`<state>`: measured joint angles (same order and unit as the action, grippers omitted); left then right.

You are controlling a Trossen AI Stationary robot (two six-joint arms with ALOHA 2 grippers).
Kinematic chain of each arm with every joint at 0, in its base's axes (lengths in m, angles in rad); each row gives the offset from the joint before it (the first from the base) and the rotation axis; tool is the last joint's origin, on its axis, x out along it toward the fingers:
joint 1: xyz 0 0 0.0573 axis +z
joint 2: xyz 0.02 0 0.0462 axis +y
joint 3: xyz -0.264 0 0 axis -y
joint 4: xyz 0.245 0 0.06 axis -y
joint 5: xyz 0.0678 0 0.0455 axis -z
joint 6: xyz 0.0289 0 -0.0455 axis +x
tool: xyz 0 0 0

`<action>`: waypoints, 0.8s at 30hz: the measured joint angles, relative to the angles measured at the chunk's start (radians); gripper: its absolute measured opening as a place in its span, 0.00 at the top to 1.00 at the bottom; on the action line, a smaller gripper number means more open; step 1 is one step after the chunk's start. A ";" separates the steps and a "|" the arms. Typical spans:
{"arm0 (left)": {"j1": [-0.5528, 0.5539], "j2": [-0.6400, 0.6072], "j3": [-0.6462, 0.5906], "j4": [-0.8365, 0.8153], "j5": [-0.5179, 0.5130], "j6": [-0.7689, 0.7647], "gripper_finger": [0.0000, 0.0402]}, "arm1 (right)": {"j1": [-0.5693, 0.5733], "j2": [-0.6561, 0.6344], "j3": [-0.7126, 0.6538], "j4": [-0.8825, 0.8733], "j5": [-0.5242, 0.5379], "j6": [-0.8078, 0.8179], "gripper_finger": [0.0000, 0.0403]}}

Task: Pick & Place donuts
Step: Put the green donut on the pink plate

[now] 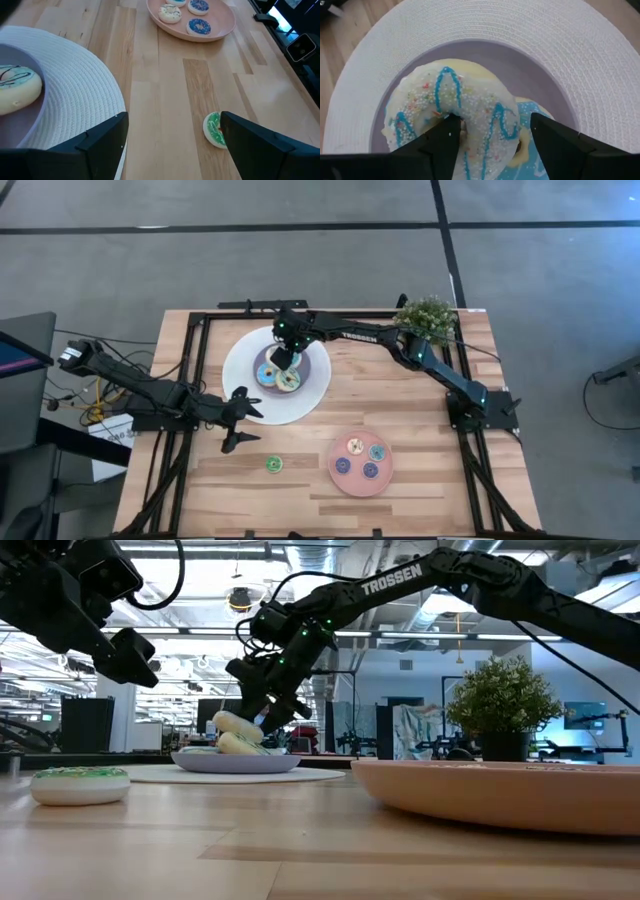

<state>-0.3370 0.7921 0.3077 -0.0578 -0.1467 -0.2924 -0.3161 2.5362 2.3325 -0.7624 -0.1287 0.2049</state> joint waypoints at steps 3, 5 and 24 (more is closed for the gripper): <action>0.000 0.000 0.000 -0.005 0.000 0.000 0.23 | 0.000 0.000 0.000 0.007 -0.003 -0.003 0.42; 0.000 0.000 0.000 -0.005 0.000 0.000 0.23 | 0.000 0.000 0.000 0.014 -0.006 -0.004 0.42; 0.000 0.000 0.000 -0.005 0.000 0.000 0.23 | 0.007 0.000 0.000 0.012 -0.057 -0.074 0.42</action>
<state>-0.3370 0.7918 0.3077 -0.0628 -0.1467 -0.2924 -0.3094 2.5362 2.3325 -0.7506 -0.1861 0.1310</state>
